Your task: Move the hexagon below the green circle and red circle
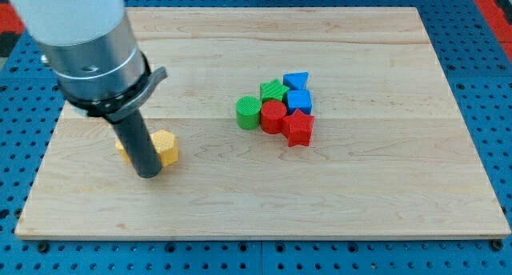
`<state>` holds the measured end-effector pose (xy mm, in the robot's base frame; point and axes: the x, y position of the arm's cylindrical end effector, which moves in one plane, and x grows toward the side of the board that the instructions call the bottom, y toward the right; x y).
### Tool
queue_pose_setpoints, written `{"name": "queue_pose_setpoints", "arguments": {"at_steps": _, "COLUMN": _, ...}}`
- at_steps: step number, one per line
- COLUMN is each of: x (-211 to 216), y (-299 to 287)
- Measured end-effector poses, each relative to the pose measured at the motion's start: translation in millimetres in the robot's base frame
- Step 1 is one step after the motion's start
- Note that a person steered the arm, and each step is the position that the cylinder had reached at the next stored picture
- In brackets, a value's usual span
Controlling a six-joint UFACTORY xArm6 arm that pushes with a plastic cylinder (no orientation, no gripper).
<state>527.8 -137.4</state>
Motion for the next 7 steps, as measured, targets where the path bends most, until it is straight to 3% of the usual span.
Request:
{"name": "queue_pose_setpoints", "arguments": {"at_steps": 2, "x": -12, "y": -80}}
{"name": "queue_pose_setpoints", "arguments": {"at_steps": 3, "x": -18, "y": -54}}
{"name": "queue_pose_setpoints", "arguments": {"at_steps": 5, "x": -21, "y": 83}}
{"name": "queue_pose_setpoints", "arguments": {"at_steps": 6, "x": -28, "y": 125}}
{"name": "queue_pose_setpoints", "arguments": {"at_steps": 7, "x": -28, "y": 70}}
